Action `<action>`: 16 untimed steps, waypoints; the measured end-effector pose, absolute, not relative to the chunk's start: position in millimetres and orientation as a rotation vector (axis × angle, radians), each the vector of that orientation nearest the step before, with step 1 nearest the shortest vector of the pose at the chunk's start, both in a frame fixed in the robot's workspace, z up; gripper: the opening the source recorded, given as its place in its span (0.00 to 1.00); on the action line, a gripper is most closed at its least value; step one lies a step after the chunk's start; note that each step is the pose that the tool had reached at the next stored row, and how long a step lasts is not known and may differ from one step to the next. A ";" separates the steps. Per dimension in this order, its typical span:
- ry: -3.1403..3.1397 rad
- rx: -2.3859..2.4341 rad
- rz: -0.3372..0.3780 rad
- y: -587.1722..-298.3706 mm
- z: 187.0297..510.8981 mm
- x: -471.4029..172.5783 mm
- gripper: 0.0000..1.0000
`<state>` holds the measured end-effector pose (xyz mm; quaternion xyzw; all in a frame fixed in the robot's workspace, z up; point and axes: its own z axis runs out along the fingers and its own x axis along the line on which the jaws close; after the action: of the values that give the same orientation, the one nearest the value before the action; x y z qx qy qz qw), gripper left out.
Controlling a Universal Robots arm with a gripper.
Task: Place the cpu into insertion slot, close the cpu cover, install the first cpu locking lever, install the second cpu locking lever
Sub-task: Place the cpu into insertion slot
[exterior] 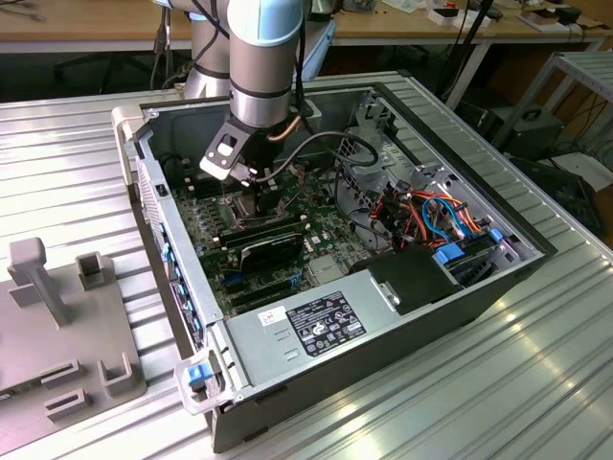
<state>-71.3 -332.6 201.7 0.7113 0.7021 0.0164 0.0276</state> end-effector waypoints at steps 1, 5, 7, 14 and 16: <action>2.168 2.196 0.051 -332.6 201.5 -71.2 0.55; 2.168 2.197 0.051 -332.5 201.3 -70.6 0.55; 2.168 2.196 0.051 -332.5 201.2 -70.5 0.55; 2.177 2.188 0.051 -333.7 200.8 -70.5 0.55; 2.177 2.187 0.051 -333.8 200.8 -70.5 0.55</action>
<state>-70.5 -333.8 200.8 0.7083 0.7051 0.0166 0.0274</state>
